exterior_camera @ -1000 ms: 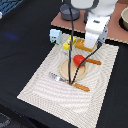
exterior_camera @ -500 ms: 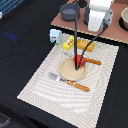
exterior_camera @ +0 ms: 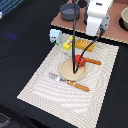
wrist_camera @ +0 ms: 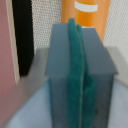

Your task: Interact with the objects in diverse but meaningful ways.

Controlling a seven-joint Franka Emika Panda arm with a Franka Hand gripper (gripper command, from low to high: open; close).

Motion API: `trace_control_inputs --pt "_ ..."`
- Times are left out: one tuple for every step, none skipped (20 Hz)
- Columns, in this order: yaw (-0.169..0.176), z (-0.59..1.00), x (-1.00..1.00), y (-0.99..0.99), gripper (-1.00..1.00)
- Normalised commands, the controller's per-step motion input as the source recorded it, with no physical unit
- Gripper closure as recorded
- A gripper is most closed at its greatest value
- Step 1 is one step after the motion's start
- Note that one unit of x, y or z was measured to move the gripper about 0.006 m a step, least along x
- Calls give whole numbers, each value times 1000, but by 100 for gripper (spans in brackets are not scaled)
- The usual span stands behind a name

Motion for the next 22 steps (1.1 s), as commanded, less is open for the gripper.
trace_control_inputs --pt "0 -331 -157 -69 -100" --pt "0 -74 -134 -63 -100" --pt "-6 191 -109 0 -100" --pt "-9 294 -86 0 -100" --pt "-6 206 -83 -57 -100" --pt "-21 29 -129 -66 -100" --pt "-33 0 -86 -11 -100" --pt "-35 -43 -60 0 -100" --pt "-39 -151 -77 0 -100" --pt "-39 -226 -60 0 -100" --pt "-36 -266 -57 0 -100" --pt "-34 -309 -60 0 -100" --pt "-31 -340 -83 -6 -100" --pt "-31 -371 -89 -23 -100" --pt "-33 -411 -94 -23 -100" --pt "-31 -463 -89 -23 -100" --pt "-27 -520 -111 -31 -100" --pt "-20 -569 -174 -54 -100" --pt "-16 -571 -169 -46 -100" --pt "-10 -549 -157 -20 -100" --pt "-2 -537 -186 -3 -100" --pt "0 -534 -194 -17 -100"
